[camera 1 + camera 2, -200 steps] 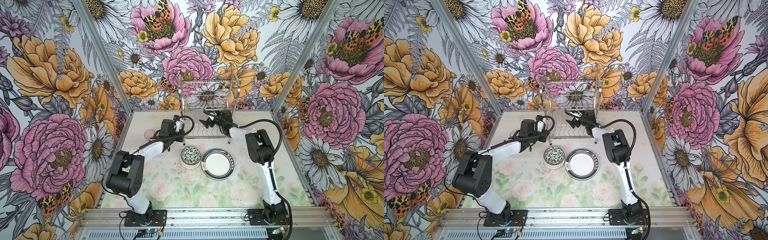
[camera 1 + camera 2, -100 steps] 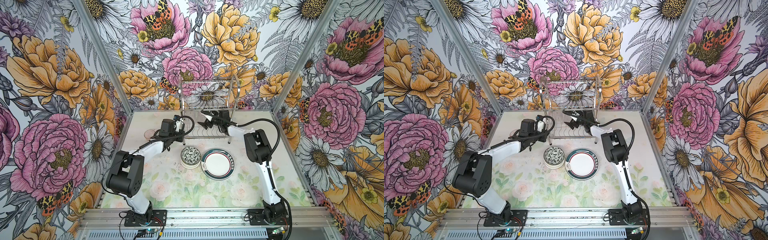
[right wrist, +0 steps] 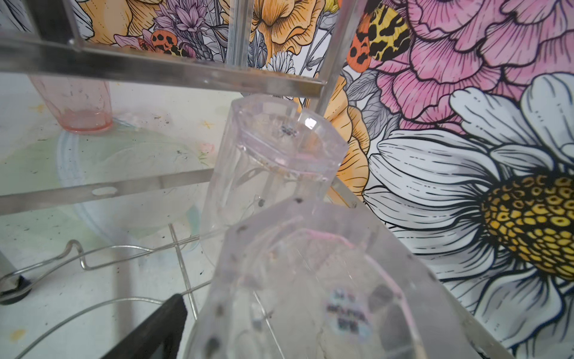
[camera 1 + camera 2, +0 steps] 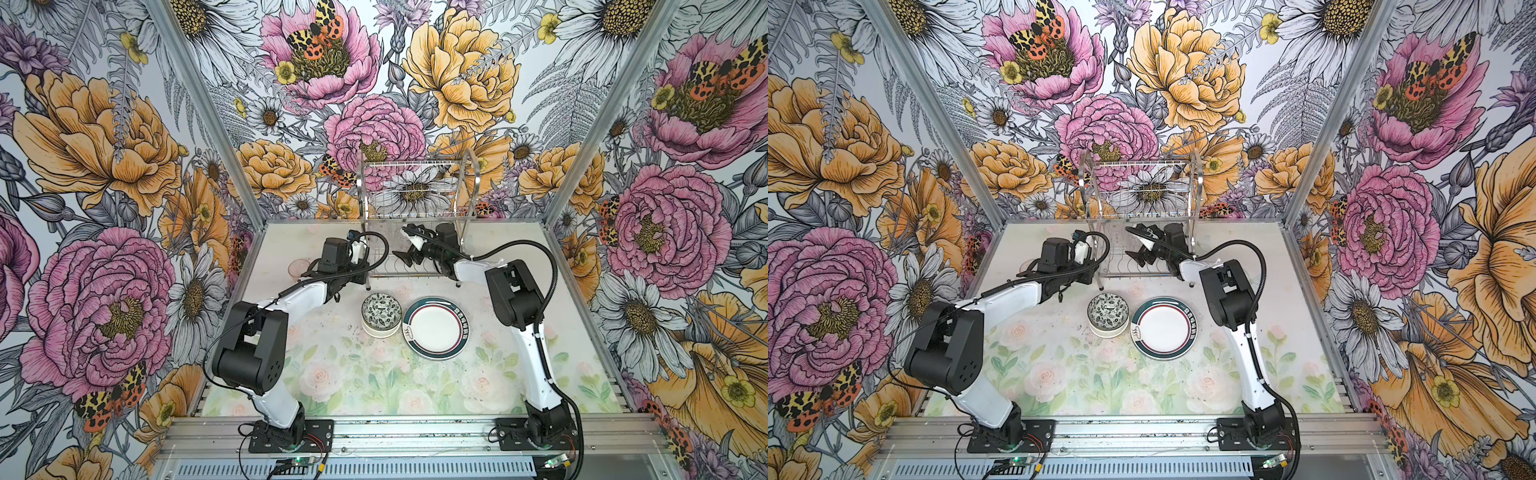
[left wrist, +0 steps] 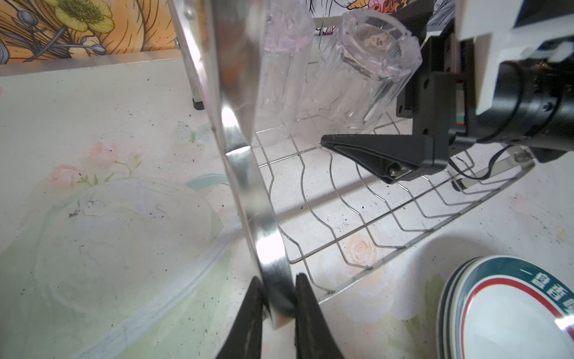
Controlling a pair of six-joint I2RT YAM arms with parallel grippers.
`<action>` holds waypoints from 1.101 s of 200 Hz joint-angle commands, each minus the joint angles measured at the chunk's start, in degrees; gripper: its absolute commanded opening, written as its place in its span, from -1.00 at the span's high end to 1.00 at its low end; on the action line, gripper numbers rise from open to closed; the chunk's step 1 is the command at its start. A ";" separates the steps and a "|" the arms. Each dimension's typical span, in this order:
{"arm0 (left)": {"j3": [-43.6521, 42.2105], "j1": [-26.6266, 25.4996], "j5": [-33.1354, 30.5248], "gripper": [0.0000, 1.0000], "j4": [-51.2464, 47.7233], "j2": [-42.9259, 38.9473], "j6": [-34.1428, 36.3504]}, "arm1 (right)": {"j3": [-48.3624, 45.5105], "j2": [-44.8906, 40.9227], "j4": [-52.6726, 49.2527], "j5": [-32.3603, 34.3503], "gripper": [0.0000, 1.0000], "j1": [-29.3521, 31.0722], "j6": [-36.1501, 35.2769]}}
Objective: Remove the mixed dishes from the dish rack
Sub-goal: 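Lift the clear cup out with the right gripper while the left releases the frame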
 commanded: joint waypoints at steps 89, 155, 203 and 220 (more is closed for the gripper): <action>0.54 -0.01 0.15 0.74 -4.73 -0.41 3.85 | 2.41 -0.26 2.98 -3.02 -0.26 0.01 5.13; -0.01 0.29 -0.08 0.66 -4.27 -0.89 2.41 | -5.40 -5.91 9.68 -3.49 0.42 -0.12 7.99; 1.90 0.65 2.13 0.56 -5.59 -0.63 0.53 | -14.49 -12.60 21.25 0.03 1.00 0.21 12.09; 2.09 0.56 2.72 0.47 -5.50 -0.79 0.10 | -17.05 -15.09 22.98 0.11 1.00 0.23 13.14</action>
